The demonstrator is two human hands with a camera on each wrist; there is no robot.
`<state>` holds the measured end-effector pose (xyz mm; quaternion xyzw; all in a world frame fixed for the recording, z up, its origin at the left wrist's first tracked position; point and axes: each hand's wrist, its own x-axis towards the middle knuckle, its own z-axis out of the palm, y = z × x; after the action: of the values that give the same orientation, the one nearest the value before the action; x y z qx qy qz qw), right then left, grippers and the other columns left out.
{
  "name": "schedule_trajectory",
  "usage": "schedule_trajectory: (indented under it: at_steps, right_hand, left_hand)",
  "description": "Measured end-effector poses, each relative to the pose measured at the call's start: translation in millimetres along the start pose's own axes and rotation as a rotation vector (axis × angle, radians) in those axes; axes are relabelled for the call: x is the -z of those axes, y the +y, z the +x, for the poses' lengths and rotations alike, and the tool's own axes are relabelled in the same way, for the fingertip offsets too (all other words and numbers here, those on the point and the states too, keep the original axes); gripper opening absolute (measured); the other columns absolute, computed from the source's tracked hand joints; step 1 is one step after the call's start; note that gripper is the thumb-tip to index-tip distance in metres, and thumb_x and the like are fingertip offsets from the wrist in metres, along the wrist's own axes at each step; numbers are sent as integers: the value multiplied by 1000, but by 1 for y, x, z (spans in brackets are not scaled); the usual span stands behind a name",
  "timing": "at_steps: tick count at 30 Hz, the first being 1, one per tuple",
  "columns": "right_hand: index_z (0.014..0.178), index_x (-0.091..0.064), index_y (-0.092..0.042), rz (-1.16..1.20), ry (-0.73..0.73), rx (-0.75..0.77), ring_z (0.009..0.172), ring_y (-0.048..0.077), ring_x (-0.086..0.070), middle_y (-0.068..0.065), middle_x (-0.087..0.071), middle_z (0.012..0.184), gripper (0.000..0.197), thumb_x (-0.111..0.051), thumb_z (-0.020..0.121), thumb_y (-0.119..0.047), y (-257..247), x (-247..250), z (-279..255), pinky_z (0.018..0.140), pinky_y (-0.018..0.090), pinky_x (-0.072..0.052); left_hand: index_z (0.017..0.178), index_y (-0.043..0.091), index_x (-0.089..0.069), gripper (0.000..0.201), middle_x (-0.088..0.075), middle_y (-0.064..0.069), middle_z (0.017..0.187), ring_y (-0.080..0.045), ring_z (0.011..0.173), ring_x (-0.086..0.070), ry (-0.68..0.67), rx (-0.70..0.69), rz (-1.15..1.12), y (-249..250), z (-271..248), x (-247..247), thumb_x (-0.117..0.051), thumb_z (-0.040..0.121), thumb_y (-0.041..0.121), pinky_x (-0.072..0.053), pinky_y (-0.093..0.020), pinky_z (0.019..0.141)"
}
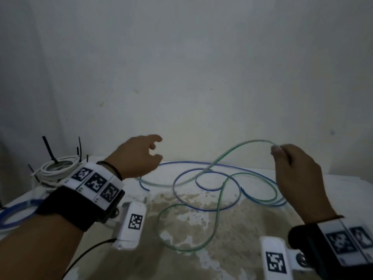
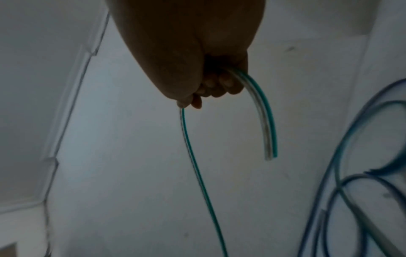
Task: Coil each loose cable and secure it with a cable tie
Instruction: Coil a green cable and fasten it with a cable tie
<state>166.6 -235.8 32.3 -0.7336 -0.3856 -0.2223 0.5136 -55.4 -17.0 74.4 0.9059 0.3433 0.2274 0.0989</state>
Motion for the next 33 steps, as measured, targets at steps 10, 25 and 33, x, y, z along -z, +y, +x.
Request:
schedule_trajectory:
  at_steps: [10, 25, 33]
  right_hand:
    - [69, -56, -18, 643, -340, -190, 38, 11, -26, -7, -33, 46, 32, -47, 97, -31, -77, 0, 11, 43, 21, -25]
    - [58, -47, -17, -70, -878, 12, 52, 8, -46, 1, -49, 59, 45, -50, 94, -45, -44, -1, -45, 56, 17, -36]
    - [95, -71, -3, 529, -833, -483, 67, 18, -61, 7, -70, 83, 27, -44, 92, -1, -55, -13, -42, 58, 33, -50]
  left_hand:
    - [142, 22, -39, 57, -52, 6, 137, -10, 126, -48, -83, -209, -541, 83, -11, -63, -56, 91, 41, -40, -33, 105]
    - [113, 29, -61, 27, -62, 15, 82, -1, 65, -53, 411, -372, -568, 41, -9, -16, -48, 98, 11, -44, -9, 64]
    - [86, 23, -43, 13, -43, 9, 65, -20, 59, -38, 347, -396, -641, 23, -30, -26, -39, 95, 15, -35, -33, 58]
